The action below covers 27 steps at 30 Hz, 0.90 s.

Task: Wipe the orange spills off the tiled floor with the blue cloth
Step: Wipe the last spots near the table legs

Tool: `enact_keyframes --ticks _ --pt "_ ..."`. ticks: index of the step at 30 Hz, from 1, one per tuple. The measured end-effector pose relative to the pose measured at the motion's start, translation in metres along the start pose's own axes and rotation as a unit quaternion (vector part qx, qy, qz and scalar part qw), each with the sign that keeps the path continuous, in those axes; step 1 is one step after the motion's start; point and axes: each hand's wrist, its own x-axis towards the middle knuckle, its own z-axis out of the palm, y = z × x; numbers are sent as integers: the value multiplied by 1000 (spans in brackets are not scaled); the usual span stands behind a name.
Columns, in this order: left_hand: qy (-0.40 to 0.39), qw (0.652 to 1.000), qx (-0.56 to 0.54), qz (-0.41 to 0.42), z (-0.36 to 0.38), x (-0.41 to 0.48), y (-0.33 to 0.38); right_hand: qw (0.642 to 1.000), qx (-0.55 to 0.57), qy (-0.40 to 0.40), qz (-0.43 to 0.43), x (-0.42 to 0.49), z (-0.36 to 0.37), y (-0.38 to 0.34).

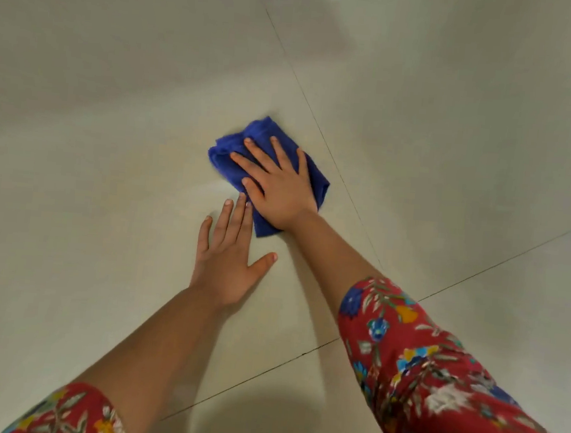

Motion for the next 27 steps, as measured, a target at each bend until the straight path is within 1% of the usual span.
enact_keyframes --ticks 1,2,3,4,6,7,9,11,13,14,16,17,18,19,21,22,23,24,25,26,27 --pt "0 1000 -4 1 0 -1 0 1000 10 3 -1 3 -2 10" --pt "3 1000 -8 3 0 0 -2 1000 12 13 26 9 -6 26" --pt "6 1000 -11 2 0 -1 -3 997 13 23 77 14 -10 46" --pt "7 1000 -11 4 1 -1 -3 988 19 38 148 17 -16 72" --pt "5 1000 -13 9 1 0 -2 955 30 62 288 11 -25 125" --pt "3 1000 -16 10 1 0 -2 938 36 68 337 -2 -29 147" --pt "-7 1000 -20 8 1 0 -5 908 51 84 407 -43 -31 172" --pt "-13 1000 -19 6 0 1 -4 881 54 99 459 -98 -27 178" --pt "-18 1000 -19 3 -2 3 -2 849 50 100 516 -144 -16 167" --pt "-27 999 -18 4 -3 1 0 830 50 98 547 -160 -12 159" --pt "-62 998 -34 -4 -7 2 1 800 64 82 591 -160 -10 146" --pt "-79 996 -44 -6 -10 3 0 799 72 81 591 -150 -11 138" --pt "-89 995 -53 -6 -13 5 -1 816 75 81 567 -138 -12 126" --pt "-91 994 -57 -5 -16 4 2 851 66 78 515 -129 -11 110" --pt "-72 994 -76 -2 -20 -2 8 937 34 57 344 -123 -4 62" --pt "-58 994 -88 1 -19 -11 11 966 25 39 254 -136 3 33" --pt "-47 994 -95 13 -18 -22 15 983 22 25 180 -160 11 7" --pt "-39 994 -95 36 -16 -38 18 991 21 16 135 -194 16 -10" --pt "-34 993 -90 65 -12 -54 18 992 23 14 120 -229 21 -15" --pt "-34 992 -80 90 -7 -71 16 990 26 18 140 -262 25 -10" --pt "-38 991 -68 104 -1 -86 12 982 25 27 185 -287 26 3"
